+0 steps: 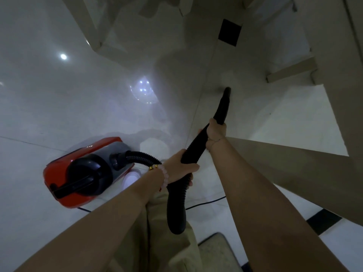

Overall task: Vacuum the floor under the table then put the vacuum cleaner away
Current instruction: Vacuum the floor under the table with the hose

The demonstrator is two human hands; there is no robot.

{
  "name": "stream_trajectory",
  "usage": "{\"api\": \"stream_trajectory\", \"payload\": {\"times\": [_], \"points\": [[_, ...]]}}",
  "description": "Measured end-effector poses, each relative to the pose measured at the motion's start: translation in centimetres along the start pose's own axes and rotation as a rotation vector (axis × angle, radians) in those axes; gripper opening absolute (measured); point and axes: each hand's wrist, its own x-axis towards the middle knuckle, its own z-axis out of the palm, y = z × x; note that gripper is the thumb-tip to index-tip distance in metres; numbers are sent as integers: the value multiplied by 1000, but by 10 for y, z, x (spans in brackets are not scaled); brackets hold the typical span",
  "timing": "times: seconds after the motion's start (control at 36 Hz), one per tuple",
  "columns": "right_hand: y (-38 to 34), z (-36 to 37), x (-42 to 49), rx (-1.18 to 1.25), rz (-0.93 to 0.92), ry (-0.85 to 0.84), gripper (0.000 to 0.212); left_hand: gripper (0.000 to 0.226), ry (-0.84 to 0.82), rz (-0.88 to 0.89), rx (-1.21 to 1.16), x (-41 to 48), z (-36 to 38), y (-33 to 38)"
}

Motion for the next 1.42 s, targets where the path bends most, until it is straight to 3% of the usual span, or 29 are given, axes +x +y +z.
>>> {"api": "stream_trajectory", "payload": {"times": [0.22, 0.44, 0.69, 0.81, 0.92, 1.06, 1.17, 1.28, 1.42], "points": [[13, -14, 6, -71, 145, 23, 44, 24, -34, -9, 42, -8, -1, -7], [23, -13, 15, -136, 143, 113, 45, 23, -10, 11, 47, -8, 0, -12], [36, -24, 4, 26, 150, 13, 42, 18, 20, 47, 135, -10, 0, -20], [43, -21, -7, 136, 152, 123, 35, 19, 26, 52, 153, -12, -1, -26], [39, -24, -10, 136, 171, 51, 44, 21, 48, 58, 179, -14, -1, -28], [30, -10, -19, 34, 41, 41, 47, 19, 66, 62, 133, -13, 2, -31], [20, -9, -20, 67, 116, -167, 32, 22, 89, 72, 82, -13, 6, -29], [8, 1, -22, 46, 113, -251, 15, 21, 89, 77, -17, -14, 7, -20], [-6, 17, -11, -17, 39, -358, 16, 30, 124, 110, -110, -5, 1, -7]]}}
